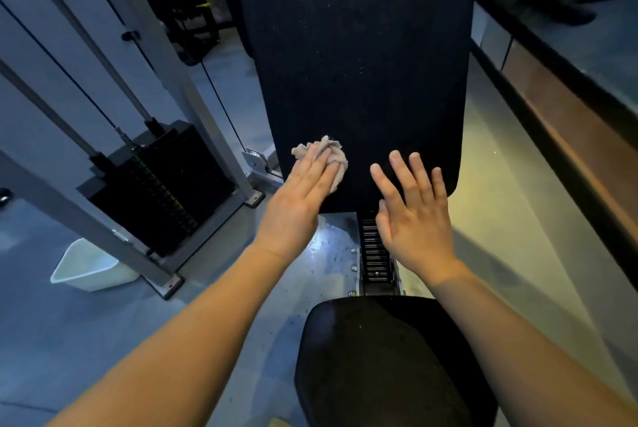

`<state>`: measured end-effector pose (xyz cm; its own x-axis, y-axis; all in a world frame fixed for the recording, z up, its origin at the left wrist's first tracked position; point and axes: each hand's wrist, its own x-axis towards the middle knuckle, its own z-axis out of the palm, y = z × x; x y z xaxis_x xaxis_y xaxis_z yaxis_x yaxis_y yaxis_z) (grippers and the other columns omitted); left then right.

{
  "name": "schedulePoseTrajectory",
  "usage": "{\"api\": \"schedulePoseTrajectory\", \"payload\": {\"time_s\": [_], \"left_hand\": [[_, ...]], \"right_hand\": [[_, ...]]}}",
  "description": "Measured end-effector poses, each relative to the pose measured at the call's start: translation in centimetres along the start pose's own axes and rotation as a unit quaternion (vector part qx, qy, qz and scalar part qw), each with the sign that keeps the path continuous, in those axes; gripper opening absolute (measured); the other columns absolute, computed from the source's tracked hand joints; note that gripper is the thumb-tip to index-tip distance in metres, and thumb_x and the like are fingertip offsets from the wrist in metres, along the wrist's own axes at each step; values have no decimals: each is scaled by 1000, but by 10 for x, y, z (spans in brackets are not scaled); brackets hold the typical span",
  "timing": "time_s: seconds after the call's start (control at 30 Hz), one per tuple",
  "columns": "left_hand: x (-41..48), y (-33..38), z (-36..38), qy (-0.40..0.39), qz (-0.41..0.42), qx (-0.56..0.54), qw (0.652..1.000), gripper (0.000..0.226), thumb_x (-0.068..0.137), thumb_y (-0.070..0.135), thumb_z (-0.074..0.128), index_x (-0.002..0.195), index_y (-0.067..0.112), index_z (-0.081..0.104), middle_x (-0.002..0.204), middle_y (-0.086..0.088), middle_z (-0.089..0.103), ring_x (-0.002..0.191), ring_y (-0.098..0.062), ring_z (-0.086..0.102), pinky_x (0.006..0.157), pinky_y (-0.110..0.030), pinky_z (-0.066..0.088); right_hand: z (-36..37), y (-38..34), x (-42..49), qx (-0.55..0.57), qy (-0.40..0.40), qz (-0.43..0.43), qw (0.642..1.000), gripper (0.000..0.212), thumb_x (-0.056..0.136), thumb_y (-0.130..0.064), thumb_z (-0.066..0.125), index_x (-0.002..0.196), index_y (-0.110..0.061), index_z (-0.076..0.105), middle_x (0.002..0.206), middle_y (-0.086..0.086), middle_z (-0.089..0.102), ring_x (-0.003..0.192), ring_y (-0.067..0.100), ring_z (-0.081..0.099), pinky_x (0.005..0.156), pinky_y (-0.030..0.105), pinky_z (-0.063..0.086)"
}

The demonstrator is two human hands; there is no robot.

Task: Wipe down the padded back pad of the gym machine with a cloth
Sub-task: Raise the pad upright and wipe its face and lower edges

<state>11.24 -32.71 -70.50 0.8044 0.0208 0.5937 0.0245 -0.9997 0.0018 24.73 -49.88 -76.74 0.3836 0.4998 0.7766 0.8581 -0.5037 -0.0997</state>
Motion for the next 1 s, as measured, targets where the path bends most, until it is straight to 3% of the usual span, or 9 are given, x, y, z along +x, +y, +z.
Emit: {"api": "schedulePoseTrajectory", "payload": {"time_s": [0.17, 0.33, 0.43, 0.53, 0.67, 0.77, 0.83, 0.93, 1.0], "left_hand": [[68, -12, -30, 54, 43, 40, 997, 51, 96, -10, 47, 147, -4, 42, 157, -26, 32, 149, -38, 25, 121, -52, 26], [100, 4, -20, 137, 0, 52, 989, 51, 96, -10, 45, 147, -4, 42, 156, -26, 33, 147, -44, 26, 122, -56, 20], [50, 30, 3, 50, 48, 51, 996, 57, 91, -16, 48, 146, -6, 42, 157, -27, 30, 149, -43, 23, 122, -55, 19], [35, 20, -8, -28, 116, 67, 991, 57, 92, -8, 42, 149, 3, 42, 159, -17, 32, 150, -33, 24, 125, -48, 14], [101, 8, -44, 8, 108, 127, 986, 58, 89, -8, 42, 146, 2, 47, 156, -19, 37, 148, -36, 29, 122, -53, 18], [149, 19, -47, 74, 41, 103, 991, 58, 91, -12, 47, 148, -1, 42, 158, -23, 32, 149, -42, 22, 123, -54, 15], [148, 27, -35, 91, 45, 79, 992, 58, 92, -12, 48, 149, -3, 39, 158, -25, 31, 149, -42, 23, 122, -56, 17], [97, 42, -11, 43, 103, 82, 990, 60, 88, -14, 43, 147, -7, 40, 156, -27, 33, 148, -42, 26, 120, -56, 22], [52, 49, 6, -19, 128, 88, 988, 59, 88, -11, 38, 147, -5, 41, 156, -24, 34, 148, -39, 27, 124, -50, 16]], "right_hand": [[8, -1, -2, -14, 17, 3, 1000, 66, 95, -22, 56, 159, -23, 37, 167, 6, 25, 157, 28, 14, 127, 52, 11], [9, -1, -2, -14, 25, 8, 1000, 61, 98, -23, 48, 158, -23, 38, 166, 7, 28, 157, 29, 18, 127, 53, 12], [2, 0, -1, -5, 0, 5, 1000, 64, 97, -23, 52, 158, -22, 36, 168, 7, 24, 157, 29, 16, 127, 54, 12], [-8, 1, -1, 3, -36, 0, 999, 66, 95, -24, 58, 157, -23, 36, 169, 6, 22, 158, 28, 14, 127, 53, 12], [-20, 8, -1, 39, -54, -13, 998, 66, 95, -22, 61, 157, -25, 40, 168, 5, 25, 158, 26, 14, 128, 51, 14], [-27, 18, -3, 76, -43, -35, 996, 63, 89, -11, 60, 150, -19, 50, 164, 9, 32, 156, 29, 22, 127, 51, 20], [-28, 22, -3, 100, -35, -33, 994, 60, 83, -4, 60, 143, -14, 57, 159, 12, 38, 152, 32, 30, 124, 51, 26], [-31, 27, -4, 131, -21, -13, 991, 49, 83, -3, 56, 131, -8, 64, 149, 12, 44, 145, 35, 40, 116, 50, 40], [-35, 29, -5, 141, -20, -7, 990, 44, 83, -2, 55, 125, -6, 67, 145, 11, 45, 142, 35, 43, 112, 49, 45]]}}
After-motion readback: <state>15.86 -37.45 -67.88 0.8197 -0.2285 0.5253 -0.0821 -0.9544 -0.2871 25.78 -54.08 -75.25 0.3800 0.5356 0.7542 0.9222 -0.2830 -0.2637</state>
